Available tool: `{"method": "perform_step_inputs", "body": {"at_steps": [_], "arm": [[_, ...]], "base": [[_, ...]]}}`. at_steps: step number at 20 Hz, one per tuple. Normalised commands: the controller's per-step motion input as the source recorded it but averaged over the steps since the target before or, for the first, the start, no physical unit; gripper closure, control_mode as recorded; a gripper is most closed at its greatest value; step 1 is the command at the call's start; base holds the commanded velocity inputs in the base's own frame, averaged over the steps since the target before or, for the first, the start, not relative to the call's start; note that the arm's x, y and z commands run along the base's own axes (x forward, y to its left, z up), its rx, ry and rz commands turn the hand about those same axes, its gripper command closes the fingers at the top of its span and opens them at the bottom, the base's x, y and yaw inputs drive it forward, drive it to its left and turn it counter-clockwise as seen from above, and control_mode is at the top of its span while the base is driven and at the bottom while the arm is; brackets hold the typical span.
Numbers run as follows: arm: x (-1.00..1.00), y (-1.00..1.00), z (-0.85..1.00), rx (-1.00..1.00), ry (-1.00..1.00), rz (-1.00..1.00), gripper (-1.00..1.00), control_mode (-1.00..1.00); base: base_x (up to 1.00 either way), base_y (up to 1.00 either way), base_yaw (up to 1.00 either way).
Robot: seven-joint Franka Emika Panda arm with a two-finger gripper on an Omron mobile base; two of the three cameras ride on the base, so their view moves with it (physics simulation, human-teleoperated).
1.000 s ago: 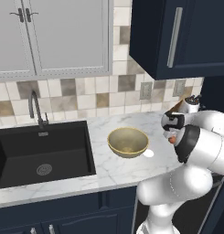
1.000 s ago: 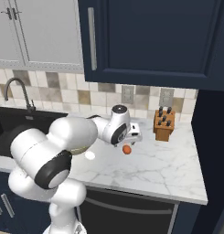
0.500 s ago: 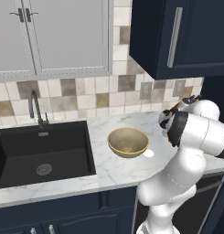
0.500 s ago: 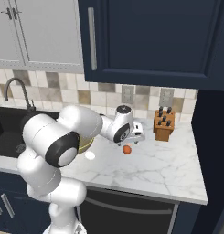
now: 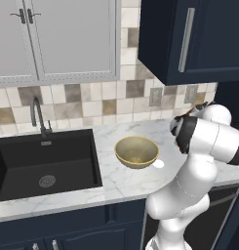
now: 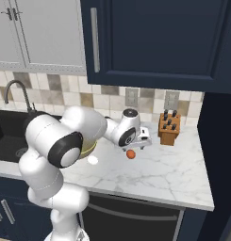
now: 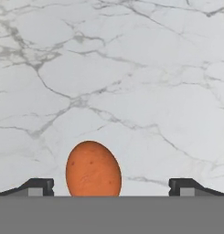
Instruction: Gather the eggs and milk located in the vicinity of the sink area and place them right next to the bowl.
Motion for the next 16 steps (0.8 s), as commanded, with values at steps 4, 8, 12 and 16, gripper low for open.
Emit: {"method": "perform_step_inputs", "body": {"at_steps": [4,8,12,16], "arm": [[-0.01,0.05,0.00,0.00,0.07,0.00,-1.00,-1.00],[-0.04,0.16,0.00,0.00,0.07,0.00,-1.00,-1.00],[0.00,0.16,-0.08,0.00,0.03,0.00,-1.00,-1.00],[0.00,0.12,-0.14,0.00,0.00,0.00,-1.00,-1.00]], "base": [[0.00,0.00,0.00],[0.00,0.00,0.00],[0.00,0.00,0.00],[0.00,0.00,0.00]]}}
